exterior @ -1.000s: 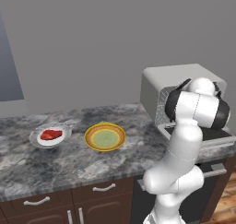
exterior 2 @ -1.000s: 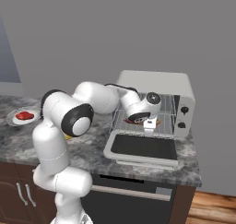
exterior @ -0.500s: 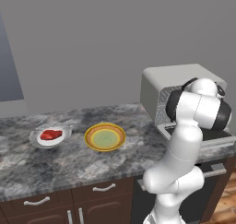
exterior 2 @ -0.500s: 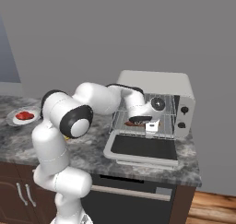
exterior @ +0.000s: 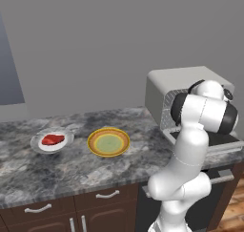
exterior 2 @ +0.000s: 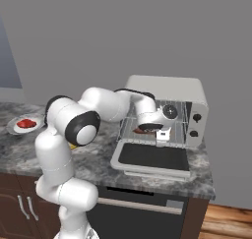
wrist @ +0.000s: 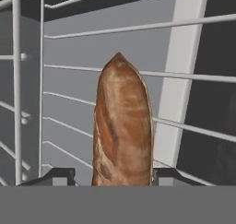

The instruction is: Open the toaster oven door. Place the baguette on the bottom rack in the toaster oven and place the steak on the top rack.

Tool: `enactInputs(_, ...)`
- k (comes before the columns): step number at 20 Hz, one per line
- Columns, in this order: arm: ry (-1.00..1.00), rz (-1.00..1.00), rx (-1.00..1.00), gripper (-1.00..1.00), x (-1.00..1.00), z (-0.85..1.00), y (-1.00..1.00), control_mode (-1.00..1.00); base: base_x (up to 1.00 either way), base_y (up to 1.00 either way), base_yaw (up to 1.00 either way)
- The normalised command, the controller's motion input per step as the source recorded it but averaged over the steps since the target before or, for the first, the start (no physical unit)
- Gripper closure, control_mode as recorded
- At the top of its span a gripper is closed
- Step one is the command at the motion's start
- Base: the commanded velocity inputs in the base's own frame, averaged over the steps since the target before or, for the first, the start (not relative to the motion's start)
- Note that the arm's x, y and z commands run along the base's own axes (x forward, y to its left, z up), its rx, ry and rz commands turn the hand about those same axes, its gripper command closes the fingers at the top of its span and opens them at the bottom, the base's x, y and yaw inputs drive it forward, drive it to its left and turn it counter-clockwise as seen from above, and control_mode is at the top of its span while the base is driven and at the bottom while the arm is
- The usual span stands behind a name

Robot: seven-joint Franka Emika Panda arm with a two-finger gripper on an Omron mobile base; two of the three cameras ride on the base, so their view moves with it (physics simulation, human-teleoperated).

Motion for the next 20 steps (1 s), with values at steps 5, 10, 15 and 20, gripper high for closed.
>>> enactInputs(5, 0.02, 0.05, 0.0, -1.0, -0.56, -0.96, -0.18, -1.0, 0.0, 0.0, 0.0)
enactInputs(10, 0.0, 0.03, 0.0, -1.0, -0.85, -1.0, -0.29, -1.0, 0.0, 0.0, 0.0)
enactInputs(15, 0.01, 0.03, 0.0, -1.0, -0.97, -1.0, -0.3, -1.0, 0.0, 0.0, 0.0)
enactInputs(20, 0.01, 0.03, -0.01, -1.0, -1.0, -1.0, -0.31, -1.0, 0.0, 0.0, 0.0)
